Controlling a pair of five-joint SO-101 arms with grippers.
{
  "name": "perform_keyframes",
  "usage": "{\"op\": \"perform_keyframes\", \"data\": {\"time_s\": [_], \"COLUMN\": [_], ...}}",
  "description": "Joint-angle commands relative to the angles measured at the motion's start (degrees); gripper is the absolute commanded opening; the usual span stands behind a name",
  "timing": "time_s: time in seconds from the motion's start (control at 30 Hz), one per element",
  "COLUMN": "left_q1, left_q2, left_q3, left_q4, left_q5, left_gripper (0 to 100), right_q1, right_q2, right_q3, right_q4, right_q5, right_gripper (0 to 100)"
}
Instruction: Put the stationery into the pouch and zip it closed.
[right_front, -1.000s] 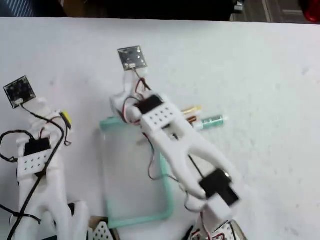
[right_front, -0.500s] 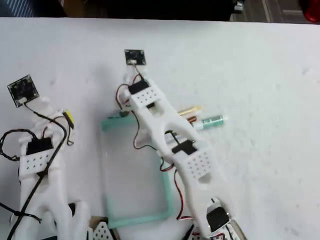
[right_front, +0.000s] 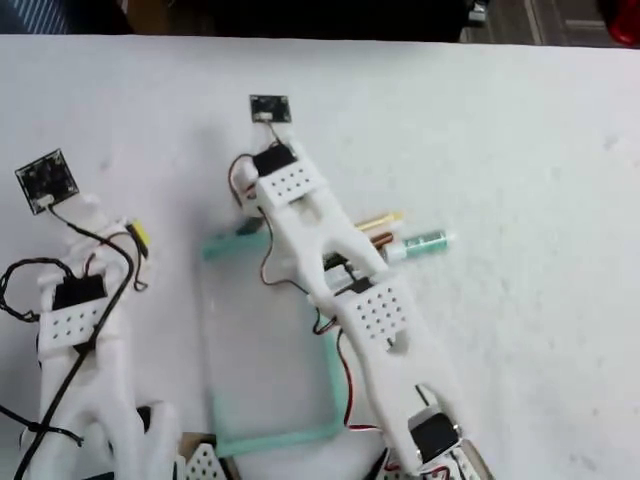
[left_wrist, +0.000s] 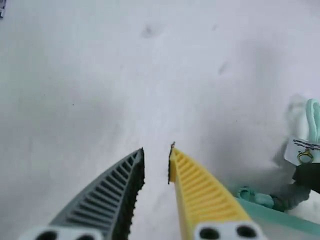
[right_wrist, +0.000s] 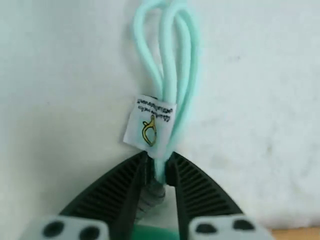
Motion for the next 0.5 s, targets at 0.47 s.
{"op": "perform_keyframes", "data": {"time_s": [0.47], "left_q1": [9.80], "left_q2": [-0.40], "left_q3": [-2.81], "left_q4": [-0.62], "left_q5": [-9.14], "left_gripper": [14], "right_q1": [2.42], "right_q2": [-1.19], "right_q3": [-40.18], "right_q4": [20.70], "right_q5": [15.65], "right_gripper": [1.6]}}
